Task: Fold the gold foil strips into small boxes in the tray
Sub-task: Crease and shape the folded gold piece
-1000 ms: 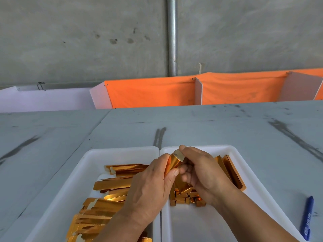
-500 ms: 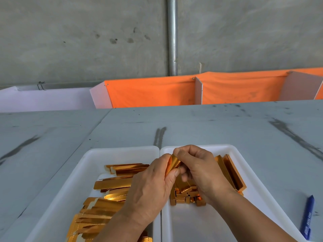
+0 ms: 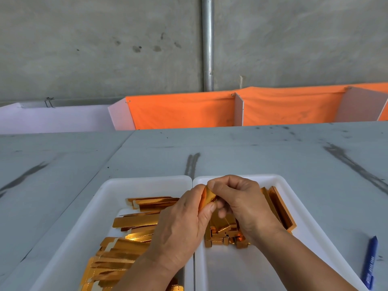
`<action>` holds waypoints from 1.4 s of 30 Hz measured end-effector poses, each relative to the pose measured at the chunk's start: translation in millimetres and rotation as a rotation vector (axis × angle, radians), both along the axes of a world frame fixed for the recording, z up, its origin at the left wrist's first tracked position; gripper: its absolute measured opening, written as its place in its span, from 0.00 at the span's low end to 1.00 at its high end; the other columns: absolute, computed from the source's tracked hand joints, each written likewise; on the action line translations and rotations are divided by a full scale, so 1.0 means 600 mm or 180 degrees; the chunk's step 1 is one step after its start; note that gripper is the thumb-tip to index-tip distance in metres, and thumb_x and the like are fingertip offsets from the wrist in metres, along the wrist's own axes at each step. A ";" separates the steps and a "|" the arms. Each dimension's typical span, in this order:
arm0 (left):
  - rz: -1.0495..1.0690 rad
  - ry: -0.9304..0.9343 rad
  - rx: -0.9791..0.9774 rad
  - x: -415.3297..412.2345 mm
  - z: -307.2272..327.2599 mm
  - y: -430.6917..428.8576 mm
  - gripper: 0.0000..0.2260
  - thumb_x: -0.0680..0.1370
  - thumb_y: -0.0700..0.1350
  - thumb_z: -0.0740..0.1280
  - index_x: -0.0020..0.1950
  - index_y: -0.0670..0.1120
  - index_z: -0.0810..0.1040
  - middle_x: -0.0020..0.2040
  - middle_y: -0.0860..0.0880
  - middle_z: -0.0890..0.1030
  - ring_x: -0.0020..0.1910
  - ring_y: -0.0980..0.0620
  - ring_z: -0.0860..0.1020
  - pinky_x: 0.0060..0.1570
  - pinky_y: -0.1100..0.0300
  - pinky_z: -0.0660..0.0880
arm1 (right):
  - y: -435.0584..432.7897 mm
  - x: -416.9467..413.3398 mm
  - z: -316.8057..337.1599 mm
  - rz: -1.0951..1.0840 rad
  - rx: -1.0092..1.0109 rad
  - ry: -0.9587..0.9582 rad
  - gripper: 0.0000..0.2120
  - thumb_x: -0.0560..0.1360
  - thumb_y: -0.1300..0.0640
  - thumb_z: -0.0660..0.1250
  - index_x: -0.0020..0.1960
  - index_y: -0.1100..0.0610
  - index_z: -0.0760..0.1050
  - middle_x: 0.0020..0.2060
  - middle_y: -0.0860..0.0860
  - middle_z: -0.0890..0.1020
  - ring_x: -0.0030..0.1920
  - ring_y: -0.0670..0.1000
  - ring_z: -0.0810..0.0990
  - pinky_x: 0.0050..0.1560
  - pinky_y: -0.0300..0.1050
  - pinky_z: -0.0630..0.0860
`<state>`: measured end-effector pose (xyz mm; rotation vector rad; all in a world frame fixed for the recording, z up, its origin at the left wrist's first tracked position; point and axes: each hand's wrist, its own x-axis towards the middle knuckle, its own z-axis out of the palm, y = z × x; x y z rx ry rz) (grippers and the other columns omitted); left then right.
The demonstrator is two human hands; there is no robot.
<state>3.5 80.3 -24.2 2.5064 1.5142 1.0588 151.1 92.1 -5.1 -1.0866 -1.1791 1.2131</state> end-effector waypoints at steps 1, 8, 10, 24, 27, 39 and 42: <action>-0.0007 0.0025 0.0010 0.000 0.000 -0.001 0.28 0.75 0.68 0.43 0.67 0.55 0.65 0.46 0.62 0.71 0.39 0.63 0.74 0.35 0.76 0.68 | 0.000 0.000 0.000 -0.0020 -0.0031 0.0025 0.07 0.75 0.54 0.72 0.42 0.58 0.84 0.28 0.56 0.79 0.25 0.50 0.75 0.33 0.38 0.76; -0.0047 0.0108 0.0012 0.001 0.002 -0.002 0.29 0.76 0.67 0.43 0.67 0.54 0.66 0.46 0.62 0.71 0.39 0.62 0.74 0.34 0.77 0.67 | 0.001 0.005 0.003 0.0003 -0.0294 0.0314 0.11 0.75 0.57 0.71 0.42 0.66 0.80 0.26 0.56 0.76 0.23 0.50 0.72 0.28 0.40 0.73; -0.0046 0.0117 0.0013 0.001 0.002 -0.002 0.29 0.76 0.67 0.43 0.67 0.53 0.67 0.46 0.62 0.71 0.39 0.62 0.74 0.34 0.77 0.66 | 0.000 0.005 0.003 0.0054 -0.0356 0.0380 0.09 0.75 0.57 0.71 0.41 0.64 0.80 0.26 0.56 0.75 0.23 0.49 0.71 0.27 0.39 0.72; -0.0046 0.0088 -0.0006 -0.002 0.006 -0.003 0.28 0.76 0.66 0.44 0.67 0.53 0.68 0.45 0.61 0.72 0.39 0.62 0.74 0.34 0.75 0.67 | 0.000 0.004 0.005 0.0046 -0.0174 0.0205 0.08 0.77 0.58 0.69 0.43 0.63 0.80 0.29 0.58 0.78 0.24 0.50 0.74 0.30 0.40 0.75; -0.0061 0.0133 0.0007 -0.002 0.006 -0.004 0.28 0.76 0.66 0.44 0.67 0.53 0.67 0.46 0.61 0.71 0.39 0.62 0.74 0.34 0.76 0.67 | 0.002 0.006 0.007 0.0075 -0.0231 0.0190 0.07 0.77 0.59 0.69 0.41 0.61 0.81 0.29 0.58 0.79 0.24 0.51 0.75 0.30 0.40 0.75; -0.0027 0.0187 0.0024 -0.002 0.001 -0.002 0.26 0.77 0.65 0.45 0.66 0.53 0.68 0.44 0.62 0.70 0.36 0.63 0.72 0.32 0.76 0.66 | 0.002 0.007 0.013 0.0067 -0.0378 0.0202 0.06 0.77 0.63 0.69 0.40 0.59 0.79 0.27 0.57 0.79 0.22 0.51 0.75 0.28 0.40 0.76; -0.0028 0.0184 0.0032 -0.002 0.002 -0.002 0.26 0.77 0.66 0.45 0.66 0.53 0.68 0.44 0.62 0.70 0.35 0.63 0.72 0.31 0.76 0.65 | 0.002 0.008 0.015 0.0074 -0.0392 0.0184 0.05 0.77 0.63 0.68 0.42 0.60 0.80 0.27 0.56 0.79 0.22 0.50 0.75 0.28 0.40 0.76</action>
